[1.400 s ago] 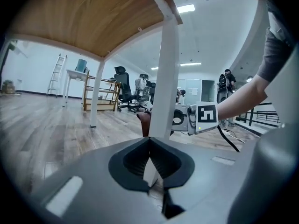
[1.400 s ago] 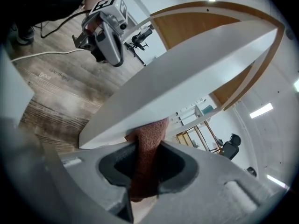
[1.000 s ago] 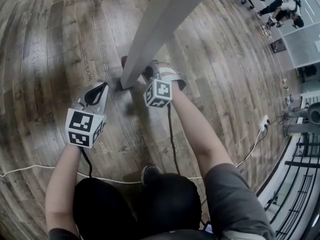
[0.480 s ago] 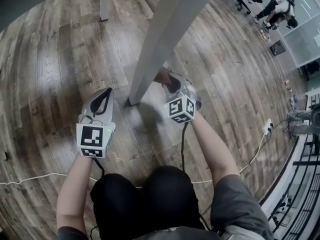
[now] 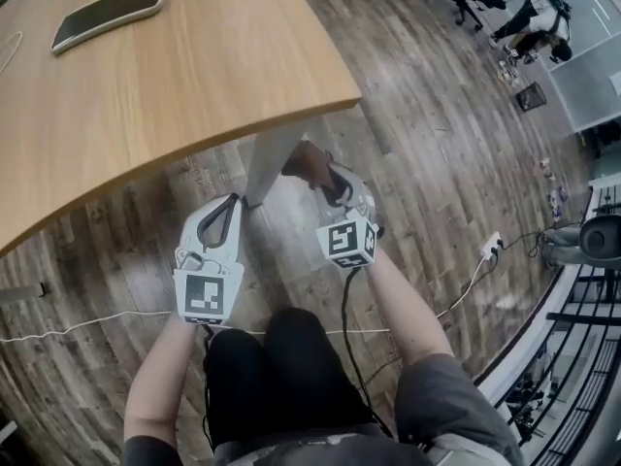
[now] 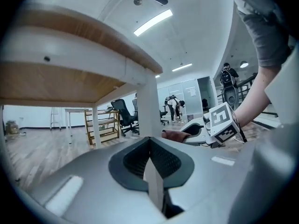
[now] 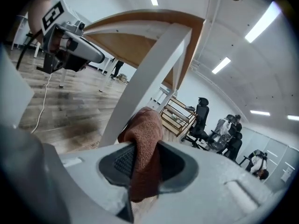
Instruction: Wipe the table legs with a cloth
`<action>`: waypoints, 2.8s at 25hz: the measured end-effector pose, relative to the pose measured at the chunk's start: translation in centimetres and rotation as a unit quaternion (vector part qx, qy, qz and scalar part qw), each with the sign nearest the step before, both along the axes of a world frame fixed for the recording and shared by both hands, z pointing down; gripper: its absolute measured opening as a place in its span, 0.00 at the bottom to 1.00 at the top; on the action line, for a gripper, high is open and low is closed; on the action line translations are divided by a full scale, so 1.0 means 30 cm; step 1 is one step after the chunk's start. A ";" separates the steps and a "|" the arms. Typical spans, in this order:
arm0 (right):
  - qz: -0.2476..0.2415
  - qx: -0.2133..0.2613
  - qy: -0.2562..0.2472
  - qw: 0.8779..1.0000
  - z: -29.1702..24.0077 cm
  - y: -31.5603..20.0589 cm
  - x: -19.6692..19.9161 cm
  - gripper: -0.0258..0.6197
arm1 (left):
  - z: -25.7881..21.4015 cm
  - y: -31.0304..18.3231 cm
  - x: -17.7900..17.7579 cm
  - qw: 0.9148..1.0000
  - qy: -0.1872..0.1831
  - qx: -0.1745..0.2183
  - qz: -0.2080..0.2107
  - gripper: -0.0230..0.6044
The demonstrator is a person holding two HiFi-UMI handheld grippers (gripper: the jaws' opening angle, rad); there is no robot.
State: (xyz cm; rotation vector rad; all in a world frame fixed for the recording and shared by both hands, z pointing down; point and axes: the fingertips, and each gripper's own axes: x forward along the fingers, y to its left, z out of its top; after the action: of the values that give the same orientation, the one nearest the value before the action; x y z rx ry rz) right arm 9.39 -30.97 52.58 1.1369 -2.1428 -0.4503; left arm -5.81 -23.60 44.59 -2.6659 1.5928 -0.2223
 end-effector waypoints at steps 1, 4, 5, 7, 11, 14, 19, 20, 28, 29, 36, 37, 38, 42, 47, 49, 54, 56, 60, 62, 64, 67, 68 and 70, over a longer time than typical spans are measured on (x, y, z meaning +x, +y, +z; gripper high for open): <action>0.001 0.001 -0.002 1.000 -0.065 0.024 0.009 0.18 | -0.070 0.017 0.016 1.000 -0.003 0.004 0.002 0.07; 0.010 -0.011 -0.033 0.999 -0.251 0.076 0.029 0.18 | -0.246 0.048 0.053 1.000 -0.006 0.001 0.002 0.07; 0.016 -0.018 -0.046 0.999 -0.308 0.088 0.036 0.18 | -0.291 0.052 0.065 1.000 -0.001 -0.007 0.000 0.07; 0.024 -0.028 -0.056 0.998 -0.412 0.108 0.053 0.18 | -0.385 0.060 0.088 1.000 0.005 -0.020 -0.003 0.07; 0.041 -0.037 -0.043 0.998 -0.606 0.172 0.077 0.18 | -0.611 0.131 0.133 0.998 -0.054 -0.016 0.014 0.07; 0.052 -0.045 -0.051 0.996 -0.764 0.246 0.108 0.18 | -0.820 0.222 0.172 0.998 -0.050 -0.002 0.030 0.07; 0.079 -0.069 -0.121 0.987 -0.999 0.342 0.155 0.18 | -0.989 0.293 0.170 0.998 0.010 -0.062 -0.014 0.07; 0.081 -0.069 -0.131 0.986 -1.037 0.356 0.162 0.18 | -1.011 0.297 0.168 0.997 0.021 -0.072 -0.025 0.07; 0.118 -0.044 -0.202 0.971 -1.227 0.454 0.192 0.18 | -1.177 0.317 0.209 0.999 0.039 -0.037 0.003 0.07; 0.125 -0.047 -0.208 0.969 -1.230 0.486 0.193 0.18 | -1.182 0.338 0.215 0.998 0.041 -0.036 0.010 0.07; 0.153 -0.054 -0.236 0.958 -1.233 0.758 0.116 0.18 | -1.170 0.531 0.132 0.998 0.050 -0.032 0.024 0.07; 0.155 -0.055 -0.236 0.958 -1.233 0.795 0.095 0.18 | -1.179 0.560 0.113 0.998 0.055 -0.033 0.028 0.07; 0.158 -0.055 -0.236 0.957 -1.234 0.833 0.077 0.18 | -1.189 0.591 0.096 0.997 0.061 -0.036 0.032 0.07; 0.192 -0.051 -0.249 0.948 -1.245 0.972 0.044 0.18 | -1.171 0.704 0.031 0.994 0.071 -0.060 0.052 0.07; 0.203 -0.044 -0.314 0.926 -1.293 1.112 0.040 0.18 | -1.126 0.783 -0.012 0.993 0.071 -0.073 0.066 0.07; 0.201 -0.043 -0.317 0.926 -1.303 1.161 0.049 0.18 | -1.128 0.799 -0.015 0.993 0.068 -0.069 0.069 0.07; 0.222 -0.048 -0.313 0.922 -1.302 1.237 0.111 0.18 | -1.153 0.826 -0.002 0.993 0.068 -0.063 0.072 0.07; 0.225 -0.049 -0.317 0.920 -1.302 1.270 0.137 0.18 | -1.159 0.864 0.021 0.993 0.072 -0.061 0.077 0.07; 0.218 -0.051 -0.318 0.921 -1.297 1.354 0.201 0.18 | -1.167 0.961 0.105 0.993 0.060 -0.057 0.080 0.07; 0.206 -0.055 -0.321 0.923 -1.297 1.411 0.235 0.18 | -1.169 1.020 0.152 0.994 0.054 -0.057 0.070 0.07; 0.191 -0.060 -0.328 0.923 -1.295 1.482 0.276 0.18 | -1.175 1.099 0.200 0.996 0.051 -0.053 0.055 0.07; 0.165 -0.062 -0.340 0.924 -1.283 1.628 0.364 0.18 | -1.193 1.276 0.290 0.997 0.051 -0.037 0.035 0.07; 0.153 -0.060 -0.340 0.926 -1.282 1.678 0.391 0.18 | -1.200 1.339 0.320 0.998 0.049 -0.030 0.030 0.07; 0.130 -0.056 -0.332 0.933 -1.302 1.763 0.434 0.18 | -1.215 1.444 0.371 0.998 0.047 -0.025 0.021 0.07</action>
State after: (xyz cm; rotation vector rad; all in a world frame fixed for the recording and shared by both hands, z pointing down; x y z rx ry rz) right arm 22.41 21.92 13.54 1.6442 -2.4695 0.2183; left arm 5.32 19.72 8.14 -2.7832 1.5741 -0.1401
